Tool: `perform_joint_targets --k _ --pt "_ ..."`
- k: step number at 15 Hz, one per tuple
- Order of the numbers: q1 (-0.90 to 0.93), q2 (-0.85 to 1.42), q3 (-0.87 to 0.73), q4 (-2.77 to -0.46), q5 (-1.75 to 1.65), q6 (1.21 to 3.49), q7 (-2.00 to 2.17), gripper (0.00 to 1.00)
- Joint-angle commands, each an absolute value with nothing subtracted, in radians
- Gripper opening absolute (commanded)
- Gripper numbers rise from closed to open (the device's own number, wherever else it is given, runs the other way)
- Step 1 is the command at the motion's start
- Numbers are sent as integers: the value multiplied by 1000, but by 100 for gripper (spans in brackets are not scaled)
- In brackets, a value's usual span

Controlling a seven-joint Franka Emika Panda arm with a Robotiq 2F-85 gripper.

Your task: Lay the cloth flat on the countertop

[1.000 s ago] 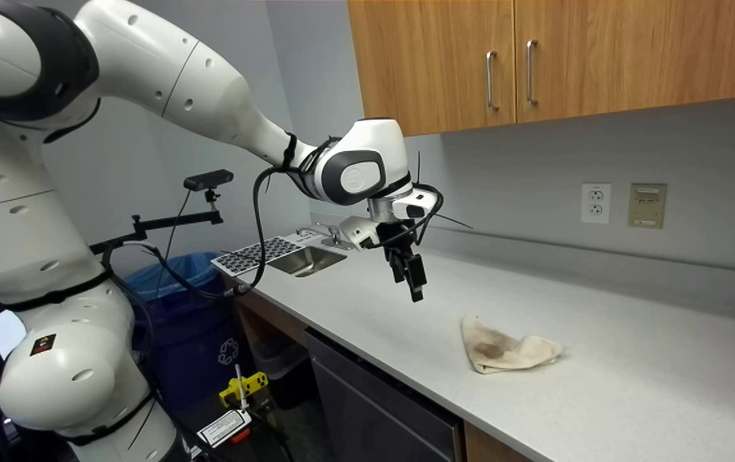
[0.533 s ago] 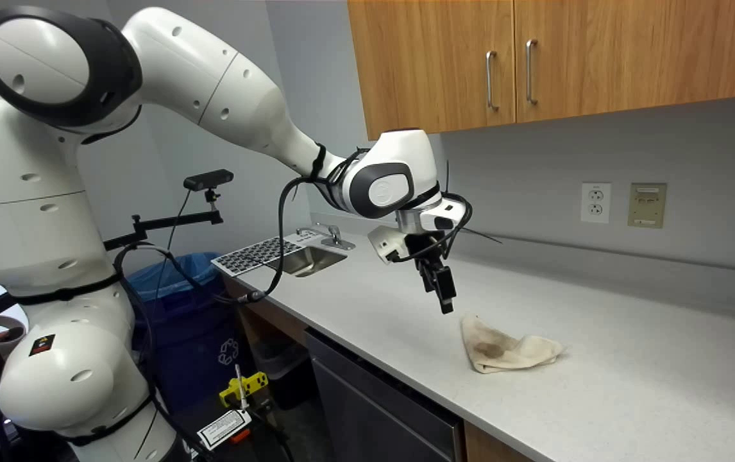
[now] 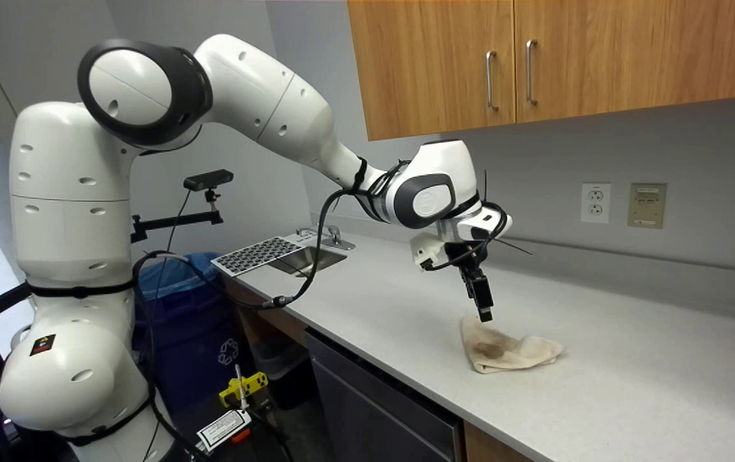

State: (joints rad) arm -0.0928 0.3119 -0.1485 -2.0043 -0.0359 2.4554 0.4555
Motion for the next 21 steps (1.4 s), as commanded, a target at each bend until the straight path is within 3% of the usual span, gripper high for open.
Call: perform_joint_targets --k 1,12,21 --pt "-66 448 -192 -1864 -37 2470 572 100" --pt "-39 723 -239 -1586 -18 2441 844 100" --pt "-49 830 -270 -1490 -19 2428 941 100"
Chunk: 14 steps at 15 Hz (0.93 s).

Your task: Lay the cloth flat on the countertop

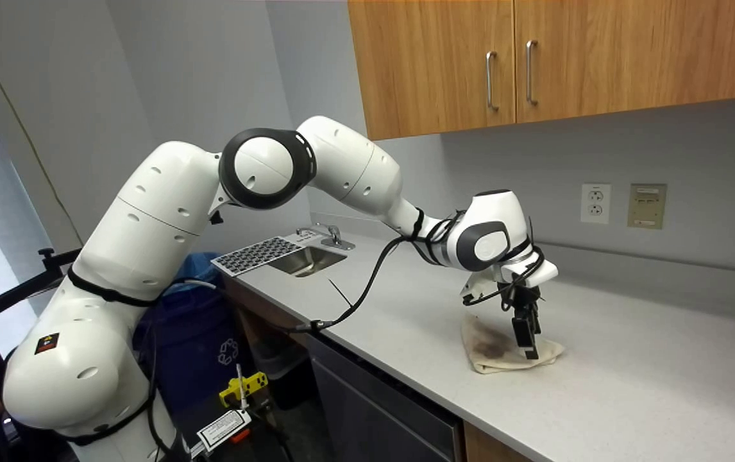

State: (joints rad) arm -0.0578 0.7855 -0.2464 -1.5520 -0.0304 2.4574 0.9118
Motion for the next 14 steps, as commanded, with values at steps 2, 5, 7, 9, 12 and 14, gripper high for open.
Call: perform_joint_targets --k 2,5,7,9,12,14 --pt "-48 843 -275 -1479 -20 2423 952 83" --pt "-44 854 -281 -1465 -25 2416 963 60" --pt "-39 856 -285 -1459 -32 2413 968 44" --pt "-34 854 -288 -1456 -40 2407 968 29" --pt "-4 843 -317 -1467 -81 2413 978 6" --pt "46 818 -354 -1513 -145 2440 979 0"
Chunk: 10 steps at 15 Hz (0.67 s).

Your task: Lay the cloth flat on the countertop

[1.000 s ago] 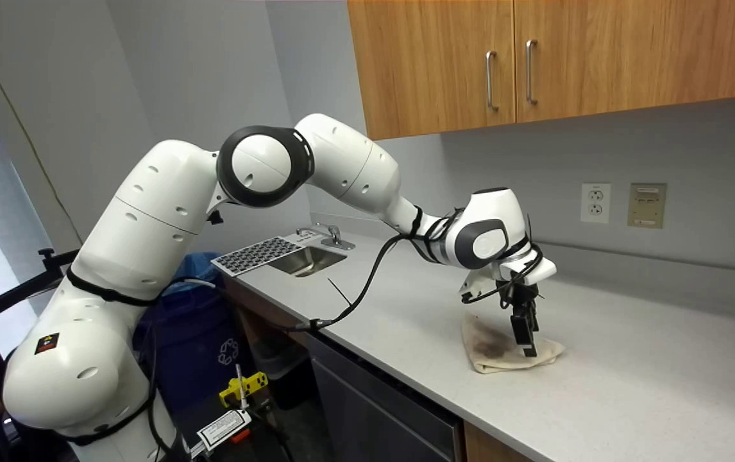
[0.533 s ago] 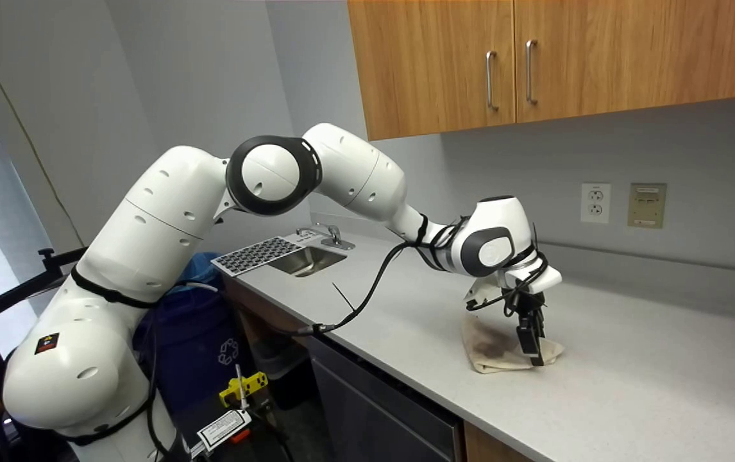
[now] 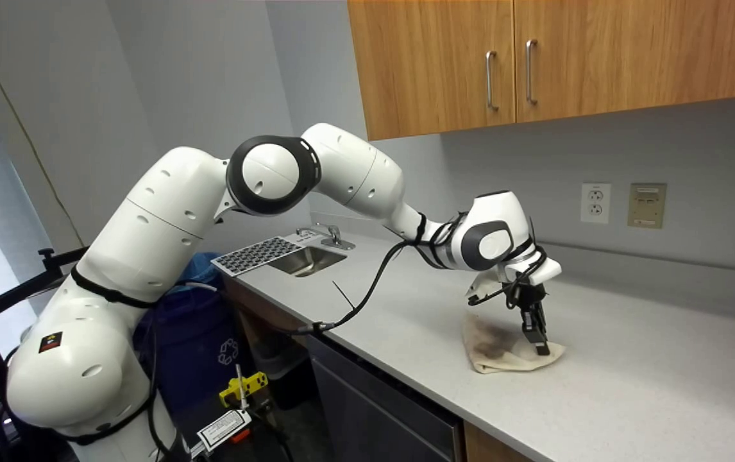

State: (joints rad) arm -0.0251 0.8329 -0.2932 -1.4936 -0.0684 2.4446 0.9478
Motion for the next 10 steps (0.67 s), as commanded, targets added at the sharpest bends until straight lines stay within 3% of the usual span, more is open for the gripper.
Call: perform_joint_targets --k 1,10 --pt "75 802 -371 -1541 -185 2456 977 0" --pt "322 614 -443 -1713 -529 2685 988 1"
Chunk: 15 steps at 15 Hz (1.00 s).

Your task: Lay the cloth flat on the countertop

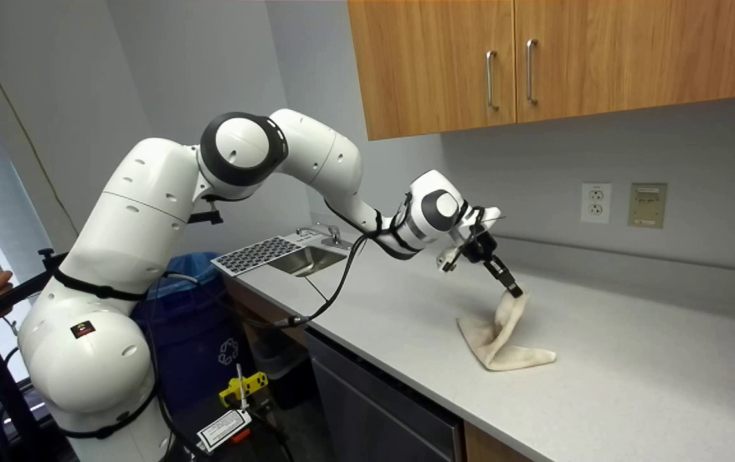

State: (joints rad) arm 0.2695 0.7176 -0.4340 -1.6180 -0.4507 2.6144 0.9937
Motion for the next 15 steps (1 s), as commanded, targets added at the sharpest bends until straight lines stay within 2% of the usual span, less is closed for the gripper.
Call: perform_joint_targets --k 1,10,15 --pt "327 582 -424 -1731 -538 2696 966 1" --pt "303 380 -203 -1863 -483 2844 731 1" --pt "292 344 -174 -1907 -492 2864 690 1"
